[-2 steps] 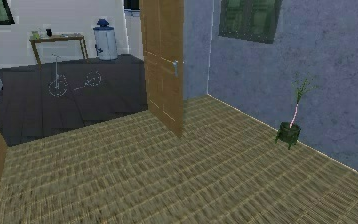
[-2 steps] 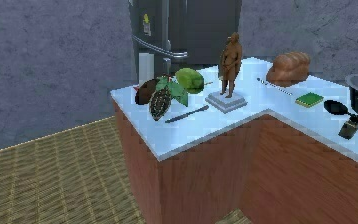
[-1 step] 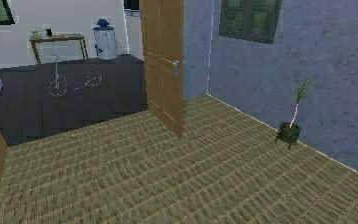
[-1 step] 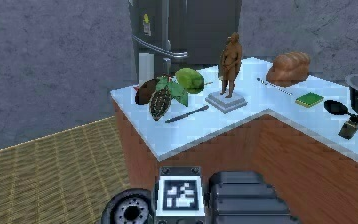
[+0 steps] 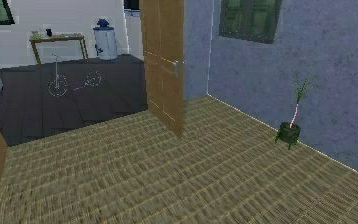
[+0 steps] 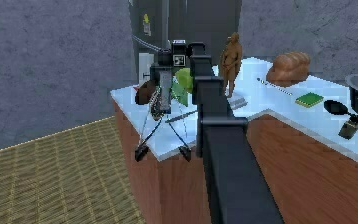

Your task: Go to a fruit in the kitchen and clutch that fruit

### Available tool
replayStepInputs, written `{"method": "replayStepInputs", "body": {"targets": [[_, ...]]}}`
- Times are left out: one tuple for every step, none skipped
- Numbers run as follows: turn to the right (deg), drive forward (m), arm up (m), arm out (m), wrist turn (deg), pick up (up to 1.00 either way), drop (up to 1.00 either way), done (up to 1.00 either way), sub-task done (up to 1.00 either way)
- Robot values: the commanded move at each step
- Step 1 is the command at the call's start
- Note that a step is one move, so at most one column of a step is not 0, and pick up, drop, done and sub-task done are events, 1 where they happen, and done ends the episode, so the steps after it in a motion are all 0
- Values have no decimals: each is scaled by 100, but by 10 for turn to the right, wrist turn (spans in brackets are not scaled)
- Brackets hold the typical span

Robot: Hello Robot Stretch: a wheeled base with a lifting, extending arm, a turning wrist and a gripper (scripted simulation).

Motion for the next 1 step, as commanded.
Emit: {"method": "replayStepInputs", "body": {"targets": [[0, 0, 0, 0, 450, 0, 0, 0, 0]]}}
